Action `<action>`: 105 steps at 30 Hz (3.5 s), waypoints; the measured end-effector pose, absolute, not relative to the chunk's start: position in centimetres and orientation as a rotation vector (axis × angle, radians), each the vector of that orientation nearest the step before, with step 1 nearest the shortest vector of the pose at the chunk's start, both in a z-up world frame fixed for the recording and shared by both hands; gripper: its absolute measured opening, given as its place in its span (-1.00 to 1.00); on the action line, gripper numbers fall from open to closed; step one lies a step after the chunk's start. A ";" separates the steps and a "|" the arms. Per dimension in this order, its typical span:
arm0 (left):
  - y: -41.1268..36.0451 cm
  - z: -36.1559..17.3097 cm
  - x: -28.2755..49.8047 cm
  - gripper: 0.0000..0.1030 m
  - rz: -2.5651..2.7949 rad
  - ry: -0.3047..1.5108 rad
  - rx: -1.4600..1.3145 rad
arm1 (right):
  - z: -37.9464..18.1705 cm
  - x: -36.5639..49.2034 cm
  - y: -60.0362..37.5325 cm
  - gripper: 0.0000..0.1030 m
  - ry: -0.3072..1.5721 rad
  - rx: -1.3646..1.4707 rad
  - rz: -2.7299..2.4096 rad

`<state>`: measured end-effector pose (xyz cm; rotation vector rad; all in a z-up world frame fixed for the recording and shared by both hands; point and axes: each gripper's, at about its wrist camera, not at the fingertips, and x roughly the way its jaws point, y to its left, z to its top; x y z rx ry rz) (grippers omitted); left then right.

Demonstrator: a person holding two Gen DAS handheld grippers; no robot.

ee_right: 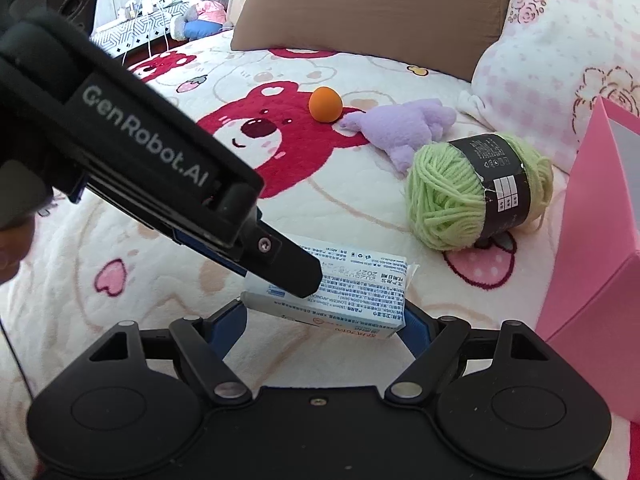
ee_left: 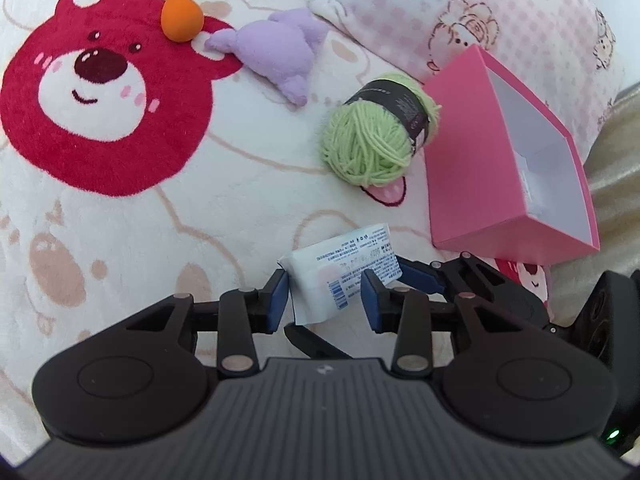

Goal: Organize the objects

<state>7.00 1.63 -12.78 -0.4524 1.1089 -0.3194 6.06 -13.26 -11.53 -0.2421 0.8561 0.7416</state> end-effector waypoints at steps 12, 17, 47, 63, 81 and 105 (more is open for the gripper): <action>0.8 -9.7 5.1 -0.22 -0.362 1.130 -0.385 | -8.3 4.8 -14.5 0.64 0.883 -0.113 0.722; 0.2 -8.3 4.4 -0.19 -0.398 1.144 -0.372 | -6.2 3.2 -14.6 0.64 0.860 -0.158 0.675; -2.8 -0.4 2.6 -0.14 -0.610 1.137 -0.348 | 2.7 1.3 -17.9 0.65 0.936 -0.156 0.534; -6.7 3.8 4.8 -0.13 -0.732 1.083 -0.257 | 5.0 1.9 -20.8 0.61 0.837 -0.190 0.430; -13.3 5.9 8.7 -0.12 -0.799 1.064 -0.195 | 7.1 5.8 -27.0 0.59 0.798 -0.134 0.383; -19.7 3.4 18.3 -0.02 -0.773 1.082 -0.253 | 4.3 16.8 -33.0 0.59 0.862 -0.106 0.442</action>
